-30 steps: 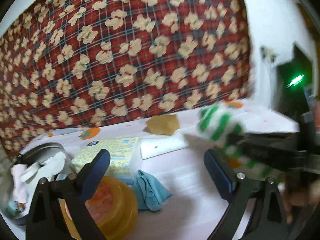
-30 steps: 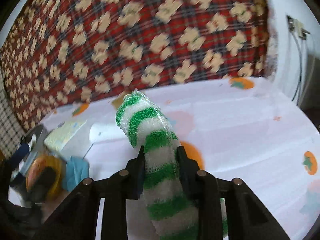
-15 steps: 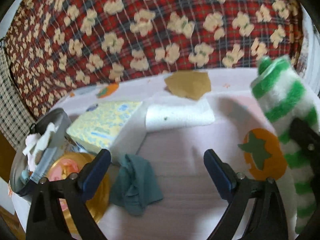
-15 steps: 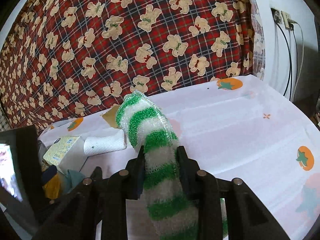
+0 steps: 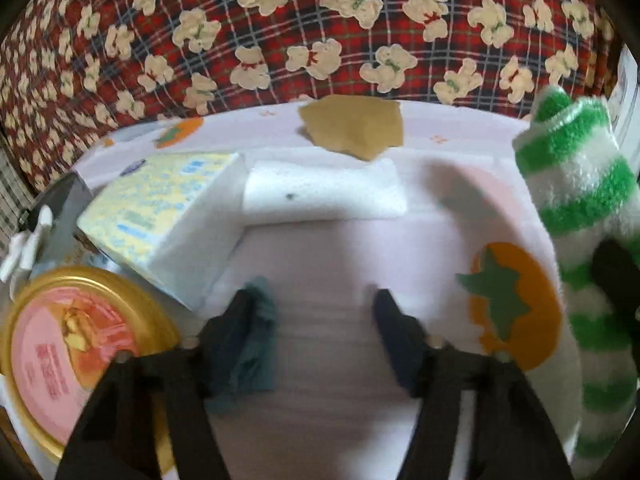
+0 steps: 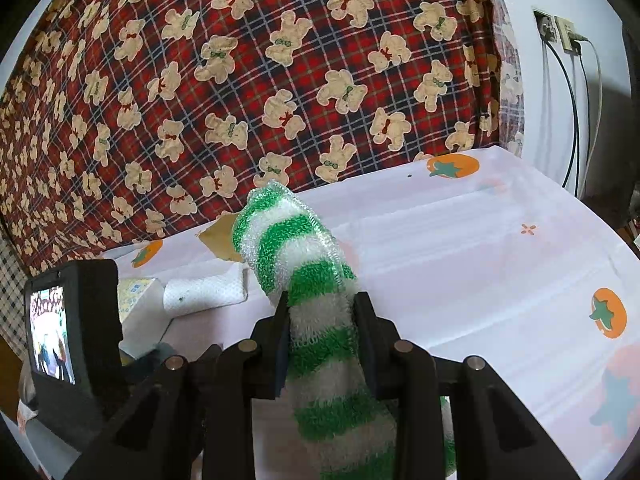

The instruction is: Organize soft objects

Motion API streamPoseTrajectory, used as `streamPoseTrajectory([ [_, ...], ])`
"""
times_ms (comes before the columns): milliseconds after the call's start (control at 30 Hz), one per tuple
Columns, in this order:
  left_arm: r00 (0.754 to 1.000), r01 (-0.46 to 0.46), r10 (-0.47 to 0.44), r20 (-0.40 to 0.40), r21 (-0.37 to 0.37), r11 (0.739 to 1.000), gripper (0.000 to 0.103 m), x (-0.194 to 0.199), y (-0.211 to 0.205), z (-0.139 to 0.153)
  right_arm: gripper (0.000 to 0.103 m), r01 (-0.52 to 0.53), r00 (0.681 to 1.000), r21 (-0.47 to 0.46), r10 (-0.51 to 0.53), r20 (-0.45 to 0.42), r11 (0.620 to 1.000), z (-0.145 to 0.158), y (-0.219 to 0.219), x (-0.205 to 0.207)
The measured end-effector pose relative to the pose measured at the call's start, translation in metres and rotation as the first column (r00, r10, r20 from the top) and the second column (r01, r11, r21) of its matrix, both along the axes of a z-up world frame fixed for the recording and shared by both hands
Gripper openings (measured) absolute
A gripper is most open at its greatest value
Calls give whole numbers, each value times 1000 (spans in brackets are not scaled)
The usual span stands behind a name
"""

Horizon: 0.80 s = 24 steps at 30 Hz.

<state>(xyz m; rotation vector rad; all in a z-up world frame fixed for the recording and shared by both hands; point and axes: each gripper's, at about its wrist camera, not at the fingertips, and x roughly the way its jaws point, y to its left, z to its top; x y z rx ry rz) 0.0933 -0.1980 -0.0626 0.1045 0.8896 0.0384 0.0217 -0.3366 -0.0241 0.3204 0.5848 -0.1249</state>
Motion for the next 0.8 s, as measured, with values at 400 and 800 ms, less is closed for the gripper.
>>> streamPoseTrajectory([
  [400, 1000, 31, -31, 4, -13, 999, 35, 0, -6, 0, 32, 17, 1000, -5, -17, -3, 1000, 0, -2, 1],
  [800, 992, 122, -122, -1, -101, 987, 14, 0, -3, 2, 32, 48, 999, -3, -48, -9, 999, -2, -8, 1],
])
